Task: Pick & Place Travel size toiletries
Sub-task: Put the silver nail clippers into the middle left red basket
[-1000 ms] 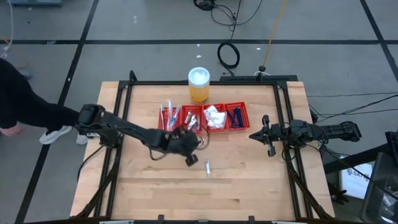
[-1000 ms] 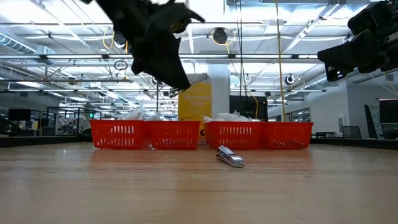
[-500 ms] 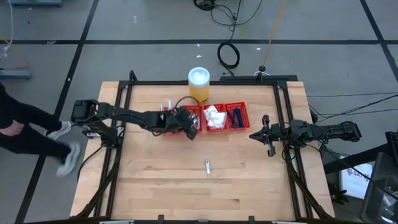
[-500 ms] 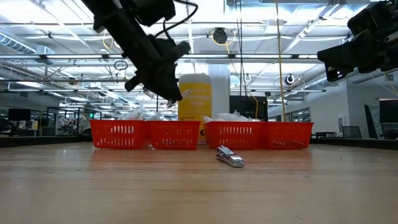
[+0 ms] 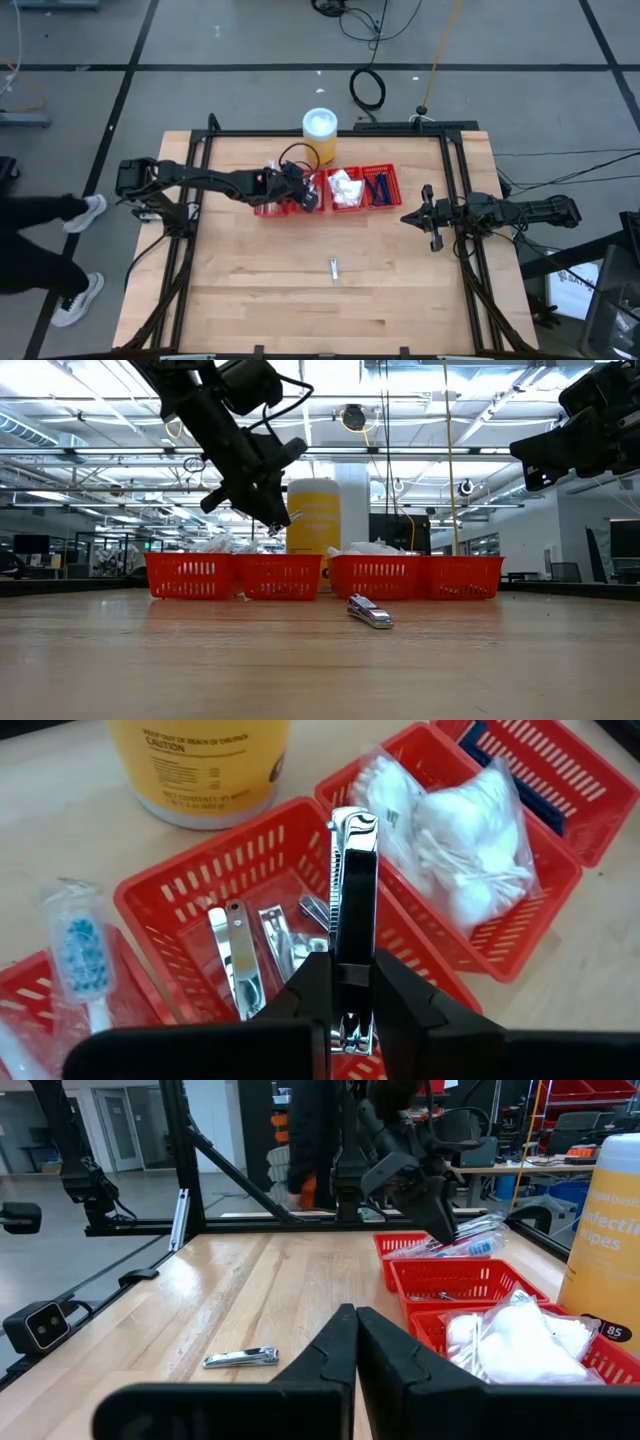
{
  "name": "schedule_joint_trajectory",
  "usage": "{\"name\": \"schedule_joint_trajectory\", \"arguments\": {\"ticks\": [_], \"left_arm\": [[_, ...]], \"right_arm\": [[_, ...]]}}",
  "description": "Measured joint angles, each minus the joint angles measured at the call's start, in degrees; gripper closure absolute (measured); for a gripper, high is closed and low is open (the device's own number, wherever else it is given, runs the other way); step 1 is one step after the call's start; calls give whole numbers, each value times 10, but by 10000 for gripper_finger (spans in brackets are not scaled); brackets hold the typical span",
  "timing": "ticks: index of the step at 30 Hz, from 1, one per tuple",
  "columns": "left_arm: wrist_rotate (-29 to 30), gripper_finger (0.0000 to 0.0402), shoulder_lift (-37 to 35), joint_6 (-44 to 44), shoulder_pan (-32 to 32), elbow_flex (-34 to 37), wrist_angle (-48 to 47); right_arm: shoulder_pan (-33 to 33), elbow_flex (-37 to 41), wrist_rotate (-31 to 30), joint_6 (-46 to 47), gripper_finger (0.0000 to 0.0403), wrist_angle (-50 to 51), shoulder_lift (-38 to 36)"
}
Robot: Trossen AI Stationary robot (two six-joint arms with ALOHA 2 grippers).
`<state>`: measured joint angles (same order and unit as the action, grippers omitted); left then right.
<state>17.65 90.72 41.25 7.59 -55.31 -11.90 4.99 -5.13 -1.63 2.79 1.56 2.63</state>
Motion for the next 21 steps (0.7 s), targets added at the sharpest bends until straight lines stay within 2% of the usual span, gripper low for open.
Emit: {"name": "schedule_joint_trajectory", "arguments": {"ticks": [7,21], "left_arm": [[4,364,0,2,-6,0,0],[4,276,0,13,-6,0,2]], "right_arm": [[0,0,0,0,403,0,0],[0,0,0,0,403,0,0]]}}
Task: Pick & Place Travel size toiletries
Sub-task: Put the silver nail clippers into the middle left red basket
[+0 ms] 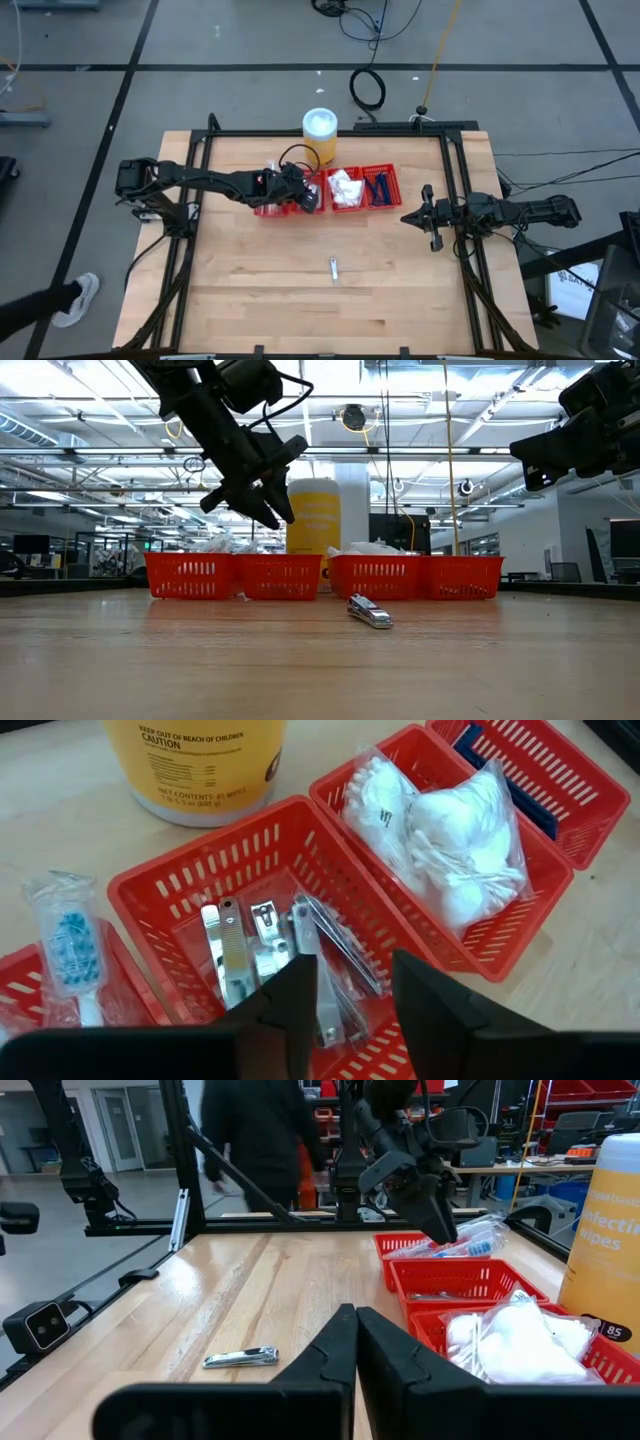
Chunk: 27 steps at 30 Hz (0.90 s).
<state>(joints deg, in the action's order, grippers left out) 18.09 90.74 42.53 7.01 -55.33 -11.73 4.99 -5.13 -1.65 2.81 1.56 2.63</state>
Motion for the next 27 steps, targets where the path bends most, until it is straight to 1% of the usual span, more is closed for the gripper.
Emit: {"name": "schedule_joint_trajectory", "arguments": {"ticks": [3,6,9,13,15,17,18,20,22,24,27], "left_arm": [[0,255,0,-10,0,0,1],[-6,239,0,-53,-3,0,2],[-54,233,0,-100,-12,0,35],[-135,232,0,-173,-38,0,125],[-162,232,0,-228,-62,0,174],[-171,231,0,-284,-93,0,214],[-166,231,0,-305,-111,0,233],[-123,231,0,-314,-149,-7,264],[-76,231,0,-317,-183,-37,250],[-27,229,0,-325,-217,-79,197],[40,215,32,-316,-259,-161,91]], "right_arm": [[0,0,0,0,403,0,0],[0,0,0,0,403,0,0],[0,0,0,0,403,0,0],[0,0,0,0,403,0,0],[0,0,0,0,403,0,0],[0,0,0,0,403,0,0],[0,0,0,0,403,0,0],[0,0,0,0,403,0,0],[0,0,0,0,403,0,0],[0,0,0,0,403,0,0],[0,0,-1,0,403,0,0]]}}
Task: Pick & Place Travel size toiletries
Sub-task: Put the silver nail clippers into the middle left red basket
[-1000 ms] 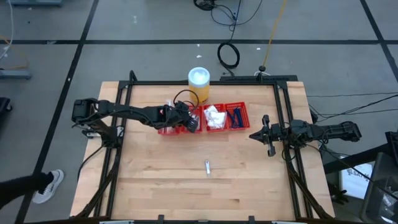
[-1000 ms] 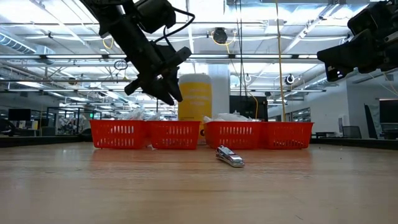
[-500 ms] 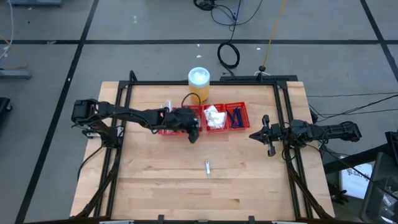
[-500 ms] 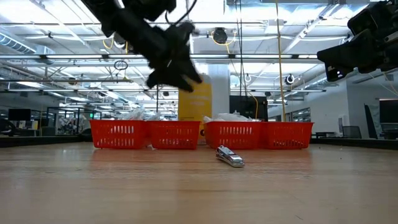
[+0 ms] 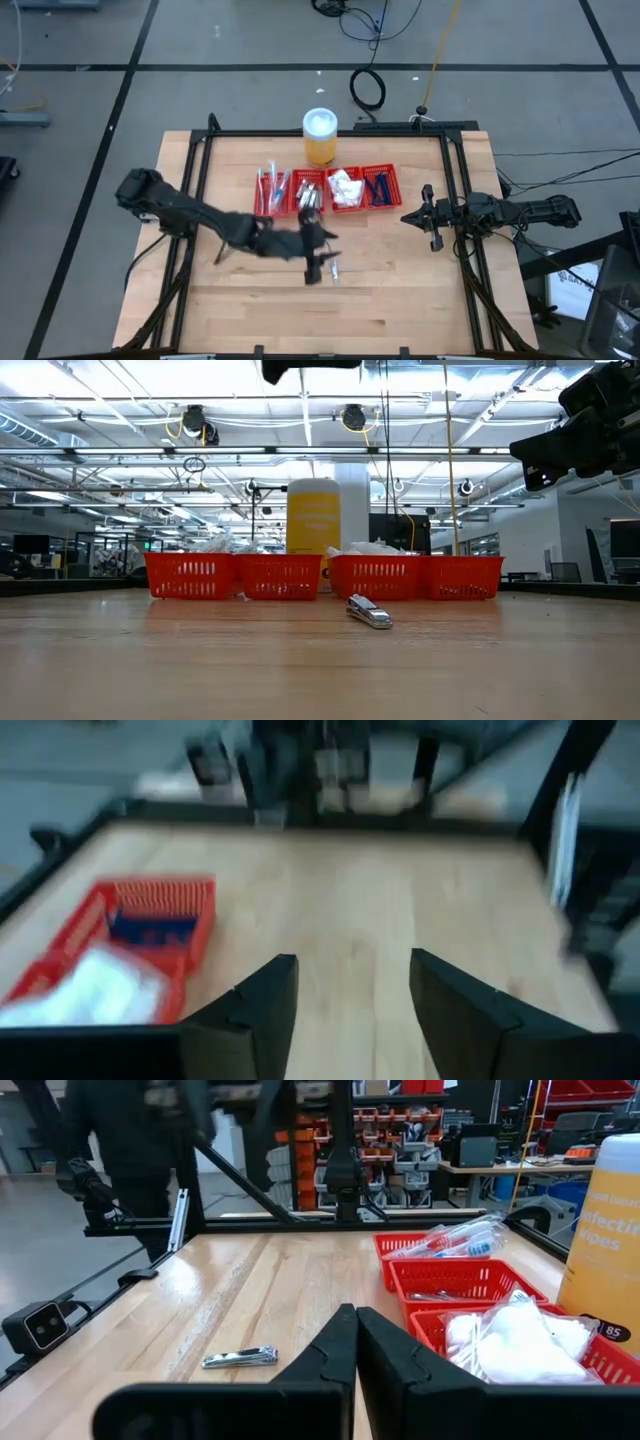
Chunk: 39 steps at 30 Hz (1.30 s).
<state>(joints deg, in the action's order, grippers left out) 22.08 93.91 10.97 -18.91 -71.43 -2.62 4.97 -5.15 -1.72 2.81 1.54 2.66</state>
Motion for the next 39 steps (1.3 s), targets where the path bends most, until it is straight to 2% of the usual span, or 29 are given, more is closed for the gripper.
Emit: {"name": "schedule_joint_trajectory", "arguments": {"ticks": [5,9,13,18,22,25,29,39], "left_arm": [[13,165,112,45,-26,-137,-176],[-45,129,214,82,-22,-226,-285],[-80,113,275,144,-10,-274,-342],[-107,120,308,283,9,-283,-356],[-167,135,316,361,22,-283,-350],[-204,147,326,388,29,-283,-324],[-221,161,340,401,30,-284,-298],[-241,191,359,481,36,-283,-348]], "right_arm": [[0,0,-1,0,403,-4,1],[0,0,-2,0,403,-5,5],[0,0,-2,7,403,-5,6],[0,0,1,9,403,-4,8],[0,0,2,9,403,-4,8],[0,0,2,9,403,-4,8],[0,0,2,9,403,-4,8],[0,0,3,10,403,-4,12]]}}
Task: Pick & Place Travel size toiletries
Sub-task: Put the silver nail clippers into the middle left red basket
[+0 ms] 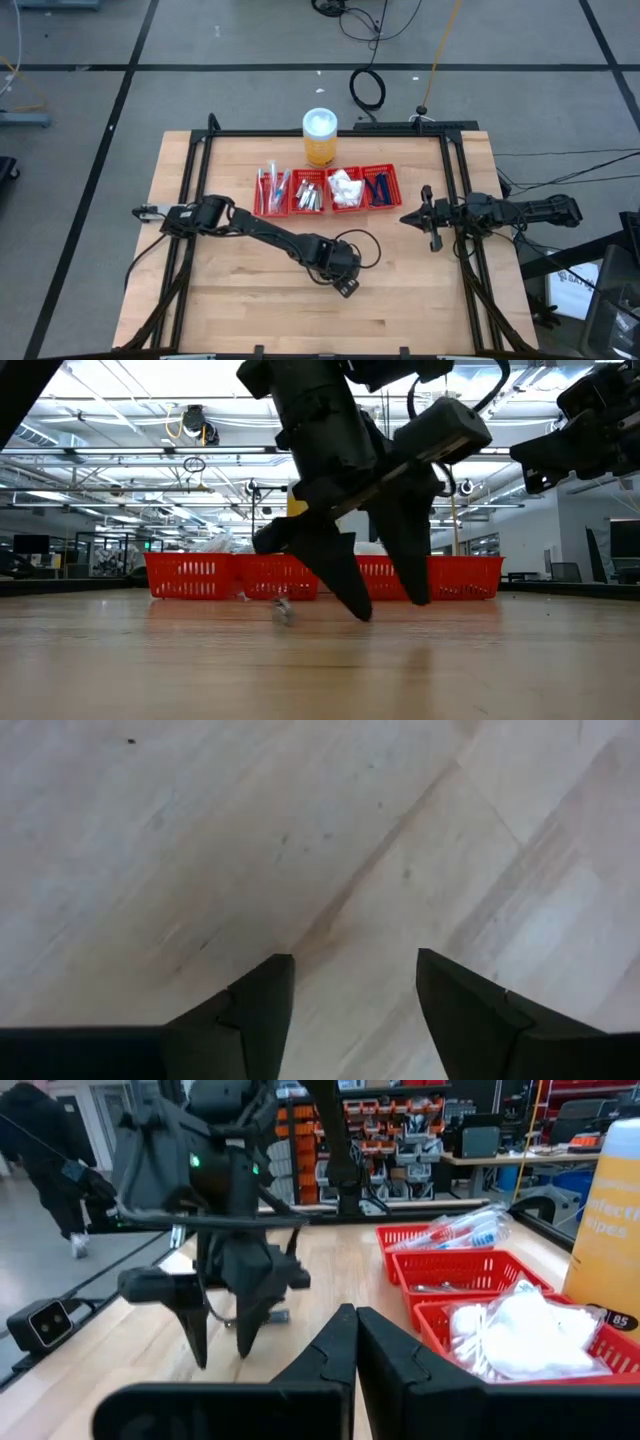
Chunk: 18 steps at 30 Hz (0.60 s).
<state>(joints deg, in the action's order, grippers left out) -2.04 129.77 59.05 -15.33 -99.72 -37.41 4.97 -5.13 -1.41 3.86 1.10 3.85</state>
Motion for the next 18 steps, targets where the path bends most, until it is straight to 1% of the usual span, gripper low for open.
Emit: {"name": "schedule_joint_trajectory", "arguments": {"ticks": [4,7,10,13,18], "left_arm": [[-20,200,-8,-22,-1,0,-26],[-26,205,-15,-4,0,0,-31],[-20,210,-29,32,-2,0,-55],[3,216,-35,60,-7,0,-81],[8,230,-43,51,-19,0,-141]], "right_arm": [[0,0,0,0,403,0,3],[0,0,0,0,403,0,5],[0,0,0,0,403,0,7],[0,0,0,-1,403,0,7],[0,0,0,-2,403,0,8]]}}
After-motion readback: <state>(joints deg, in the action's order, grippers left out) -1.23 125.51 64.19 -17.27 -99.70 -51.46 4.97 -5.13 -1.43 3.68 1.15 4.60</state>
